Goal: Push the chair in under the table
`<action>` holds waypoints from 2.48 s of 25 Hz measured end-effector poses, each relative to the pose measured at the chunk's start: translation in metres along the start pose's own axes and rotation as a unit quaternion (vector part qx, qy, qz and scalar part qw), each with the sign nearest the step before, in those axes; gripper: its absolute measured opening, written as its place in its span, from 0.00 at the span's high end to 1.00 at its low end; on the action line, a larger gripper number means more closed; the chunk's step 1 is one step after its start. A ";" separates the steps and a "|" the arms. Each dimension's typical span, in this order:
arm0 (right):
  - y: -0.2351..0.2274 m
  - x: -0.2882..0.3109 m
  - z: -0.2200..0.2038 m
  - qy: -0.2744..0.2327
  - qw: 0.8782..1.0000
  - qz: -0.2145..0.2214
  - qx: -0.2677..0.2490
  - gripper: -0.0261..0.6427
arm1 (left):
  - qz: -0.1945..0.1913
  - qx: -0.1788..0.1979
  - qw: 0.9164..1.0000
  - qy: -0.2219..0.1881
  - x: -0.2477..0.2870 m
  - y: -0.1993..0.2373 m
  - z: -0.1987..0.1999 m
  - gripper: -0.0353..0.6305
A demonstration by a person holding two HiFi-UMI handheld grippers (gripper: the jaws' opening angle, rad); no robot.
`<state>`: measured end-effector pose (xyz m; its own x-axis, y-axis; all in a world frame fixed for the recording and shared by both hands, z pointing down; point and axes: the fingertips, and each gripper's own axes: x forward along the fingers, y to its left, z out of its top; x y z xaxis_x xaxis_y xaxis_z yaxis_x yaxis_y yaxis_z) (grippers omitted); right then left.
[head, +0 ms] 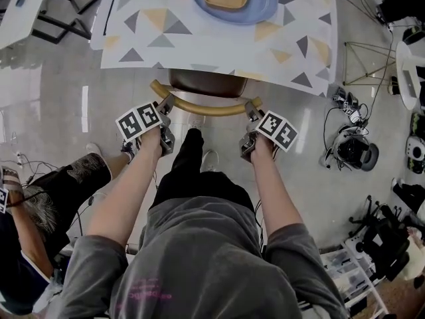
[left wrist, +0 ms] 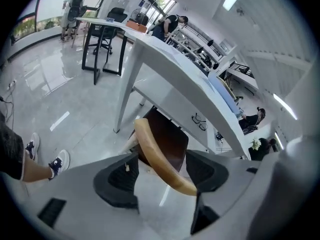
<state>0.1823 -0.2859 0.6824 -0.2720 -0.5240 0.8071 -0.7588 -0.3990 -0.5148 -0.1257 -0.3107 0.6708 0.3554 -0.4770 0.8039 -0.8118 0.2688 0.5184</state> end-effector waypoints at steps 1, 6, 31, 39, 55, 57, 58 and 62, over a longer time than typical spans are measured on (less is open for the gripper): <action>0.002 -0.005 -0.001 -0.002 1.000 0.008 -0.003 0.61 | -0.004 0.005 1.000 -0.003 -0.004 -0.004 -0.003 0.50; 0.018 -0.033 -0.002 -0.020 0.998 0.055 -0.035 0.61 | -0.025 0.037 0.999 -0.022 -0.027 -0.024 -0.015 0.50; 0.073 -0.197 -0.002 -0.127 0.951 0.173 -0.225 0.61 | -0.142 0.219 0.954 -0.149 -0.173 -0.158 -0.050 0.53; 0.093 -0.234 -0.006 -0.156 0.932 0.184 -0.272 0.61 | -0.169 0.243 0.940 -0.170 -0.209 -0.179 -0.051 0.53; 0.148 -0.335 -0.010 -0.251 0.877 0.213 -0.349 0.61 | -0.242 0.365 0.865 -0.244 -0.314 -0.252 -0.058 0.56; 0.155 -0.346 -0.011 -0.262 0.869 0.213 -0.361 0.61 | -0.253 0.364 0.861 -0.250 -0.326 -0.257 -0.057 0.56; 0.159 -0.351 -0.012 -0.267 0.866 0.213 -0.366 0.61 | -0.257 0.366 0.858 -0.253 -0.332 -0.259 -0.056 0.57; 0.171 -0.372 -0.013 -0.286 0.853 0.221 -0.377 0.62 | -0.264 0.387 0.841 -0.272 -0.354 -0.269 -0.055 0.60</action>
<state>0.1458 -0.1495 0.2977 -0.4599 -0.8654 0.1988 -0.8809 0.4162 -0.2255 -0.0079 -0.1679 0.2631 0.6677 -0.7270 0.1603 -0.7402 -0.6254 0.2468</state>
